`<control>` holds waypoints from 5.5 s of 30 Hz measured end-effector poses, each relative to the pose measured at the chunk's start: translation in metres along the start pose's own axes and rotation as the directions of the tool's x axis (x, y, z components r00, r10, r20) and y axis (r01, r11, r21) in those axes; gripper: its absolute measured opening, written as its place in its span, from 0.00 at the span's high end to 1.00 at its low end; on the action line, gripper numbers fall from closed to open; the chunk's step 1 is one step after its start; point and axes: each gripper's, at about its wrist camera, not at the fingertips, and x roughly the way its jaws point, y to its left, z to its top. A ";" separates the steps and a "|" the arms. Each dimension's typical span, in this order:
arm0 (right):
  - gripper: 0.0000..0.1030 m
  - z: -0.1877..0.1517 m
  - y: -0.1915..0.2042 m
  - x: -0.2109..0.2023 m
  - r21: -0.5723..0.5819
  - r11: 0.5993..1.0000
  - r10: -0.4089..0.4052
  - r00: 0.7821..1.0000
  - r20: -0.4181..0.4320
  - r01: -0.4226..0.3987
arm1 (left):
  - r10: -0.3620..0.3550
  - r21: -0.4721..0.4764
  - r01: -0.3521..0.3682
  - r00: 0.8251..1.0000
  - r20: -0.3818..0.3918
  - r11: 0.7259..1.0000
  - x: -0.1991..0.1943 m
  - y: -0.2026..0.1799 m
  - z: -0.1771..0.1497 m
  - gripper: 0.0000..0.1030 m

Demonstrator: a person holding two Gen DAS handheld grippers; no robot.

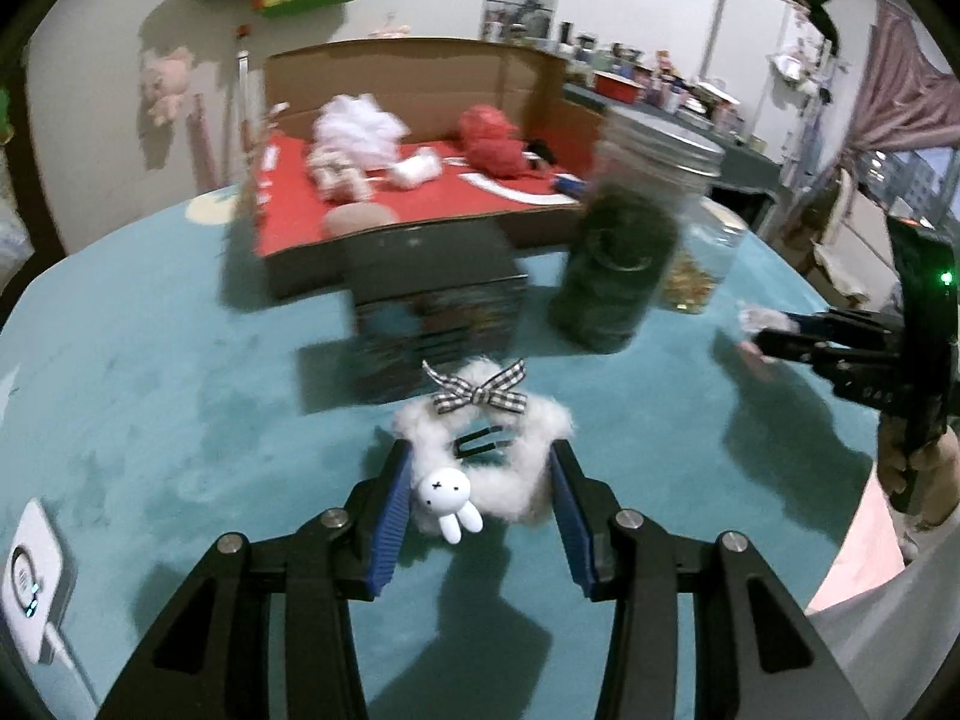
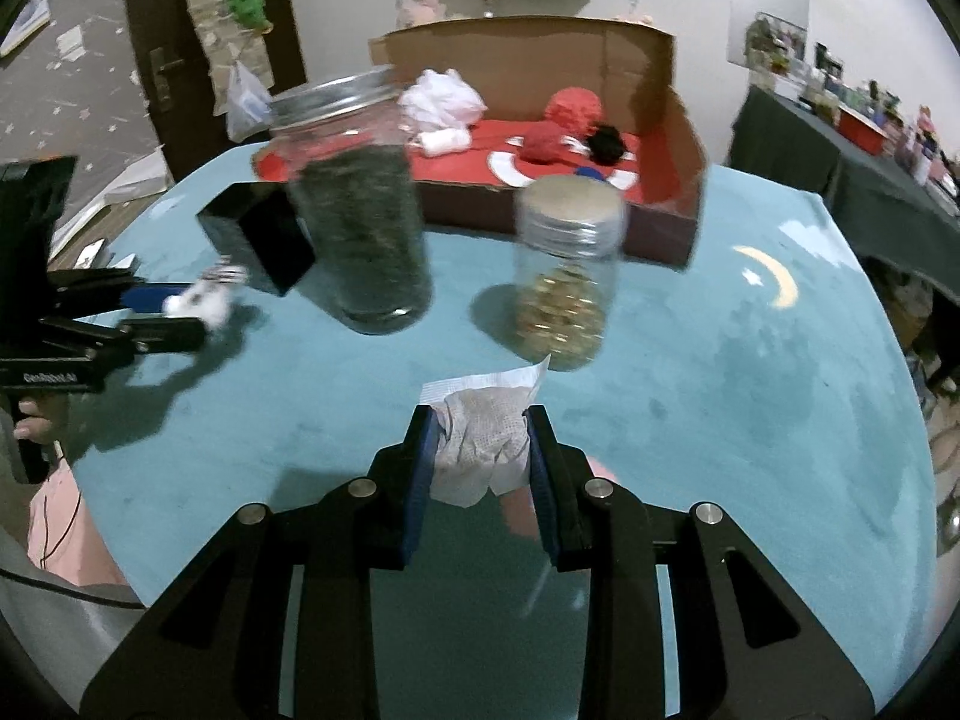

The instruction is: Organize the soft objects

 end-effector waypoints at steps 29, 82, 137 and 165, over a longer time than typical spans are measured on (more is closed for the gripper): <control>0.73 0.037 -0.058 0.012 -0.133 0.964 -0.230 0.973 0.009 0.229 | 0.113 0.067 -0.112 0.993 -0.026 0.992 0.019 0.083 0.051 0.55; 0.72 0.203 -0.033 0.169 -0.199 0.950 0.162 0.925 -0.343 -0.241 | -0.030 0.297 0.149 0.928 -0.371 0.943 0.185 -0.008 0.214 0.54; 0.21 0.175 -0.031 0.073 0.057 0.990 -0.123 0.990 -0.075 0.128 | 0.163 -0.032 -0.162 0.985 0.060 0.986 0.059 0.003 0.169 0.00; 0.21 0.167 -0.042 0.107 0.132 0.965 -0.208 0.967 -0.148 0.227 | 0.252 -0.135 -0.263 0.963 -0.094 0.955 0.105 0.018 0.165 0.00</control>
